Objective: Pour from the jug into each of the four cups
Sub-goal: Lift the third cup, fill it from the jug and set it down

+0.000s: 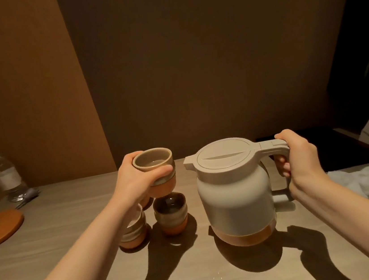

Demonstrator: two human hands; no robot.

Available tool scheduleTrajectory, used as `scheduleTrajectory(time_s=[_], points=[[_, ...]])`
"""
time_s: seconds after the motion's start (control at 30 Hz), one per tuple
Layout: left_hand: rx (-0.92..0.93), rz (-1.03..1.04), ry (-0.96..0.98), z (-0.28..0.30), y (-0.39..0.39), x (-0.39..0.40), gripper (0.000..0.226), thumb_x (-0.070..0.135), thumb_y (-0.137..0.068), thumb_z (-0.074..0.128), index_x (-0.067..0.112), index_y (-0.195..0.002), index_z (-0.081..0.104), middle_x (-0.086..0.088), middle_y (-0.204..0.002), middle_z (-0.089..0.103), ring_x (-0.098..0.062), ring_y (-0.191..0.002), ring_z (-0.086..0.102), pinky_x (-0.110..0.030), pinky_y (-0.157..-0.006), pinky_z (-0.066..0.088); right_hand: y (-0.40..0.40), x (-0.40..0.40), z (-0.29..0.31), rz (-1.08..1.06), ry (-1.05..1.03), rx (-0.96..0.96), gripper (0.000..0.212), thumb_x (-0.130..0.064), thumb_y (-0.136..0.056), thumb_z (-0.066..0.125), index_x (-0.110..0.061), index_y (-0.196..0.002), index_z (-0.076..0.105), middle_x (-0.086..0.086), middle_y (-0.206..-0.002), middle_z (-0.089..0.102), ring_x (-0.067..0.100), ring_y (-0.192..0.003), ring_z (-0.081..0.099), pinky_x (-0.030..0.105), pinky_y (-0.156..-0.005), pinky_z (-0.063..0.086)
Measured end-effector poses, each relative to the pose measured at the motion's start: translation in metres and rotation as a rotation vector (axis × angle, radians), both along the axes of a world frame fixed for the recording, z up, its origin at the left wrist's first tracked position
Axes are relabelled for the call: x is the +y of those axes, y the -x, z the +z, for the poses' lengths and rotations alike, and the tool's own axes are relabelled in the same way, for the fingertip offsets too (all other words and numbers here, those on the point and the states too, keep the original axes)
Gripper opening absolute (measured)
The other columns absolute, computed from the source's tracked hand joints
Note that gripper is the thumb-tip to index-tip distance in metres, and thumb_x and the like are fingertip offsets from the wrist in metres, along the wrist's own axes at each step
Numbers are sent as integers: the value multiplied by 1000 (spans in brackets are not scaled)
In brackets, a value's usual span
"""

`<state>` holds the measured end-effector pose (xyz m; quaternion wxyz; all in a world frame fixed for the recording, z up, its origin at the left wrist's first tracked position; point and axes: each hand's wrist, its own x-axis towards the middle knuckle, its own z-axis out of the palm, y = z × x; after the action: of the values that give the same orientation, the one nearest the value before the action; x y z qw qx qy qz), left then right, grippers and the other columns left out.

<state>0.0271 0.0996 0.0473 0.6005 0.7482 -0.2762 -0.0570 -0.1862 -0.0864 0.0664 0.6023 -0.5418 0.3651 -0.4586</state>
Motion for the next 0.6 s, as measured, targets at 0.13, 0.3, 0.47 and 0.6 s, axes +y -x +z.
scheduleTrajectory(time_s=[0.13, 0.3, 0.47, 0.6], points=[[3, 14, -62, -5, -29, -24, 82, 29, -62, 88, 22, -130, 42, 4, -118, 51, -16, -109, 50, -31, -83, 47, -8, -11, 2, 1, 4, -8, 34, -29, -87, 54, -14, -57, 53, -8, -38, 41, 6, -38, 35, 24, -44, 27], [18, 0, -143, -21, -60, -54, 80, 26, -64, 88, 21, -127, 40, 2, -118, 47, -17, -108, 48, -32, -82, 45, -18, -24, -3, -6, 6, 7, 33, -29, -88, 55, -13, -59, 54, -8, -38, 43, 7, -40, 36, 23, -44, 28], [43, -22, -275, -43, -83, -79, 85, 29, -64, 88, 18, -130, 35, 1, -116, 45, -18, -107, 47, -32, -80, 45, -26, -34, -8, -3, -2, 21, 34, -28, -88, 56, -13, -57, 53, -8, -37, 42, 5, -34, 35, 22, -41, 28], [50, -10, -419, -60, -94, -90, 84, 31, -60, 89, 15, -124, 37, -3, -113, 49, -21, -106, 52, -34, -80, 51, -31, -38, -14, 3, -10, 19, 35, -27, -88, 56, -14, -55, 54, -7, -38, 42, 6, -35, 35, 22, -40, 27]])
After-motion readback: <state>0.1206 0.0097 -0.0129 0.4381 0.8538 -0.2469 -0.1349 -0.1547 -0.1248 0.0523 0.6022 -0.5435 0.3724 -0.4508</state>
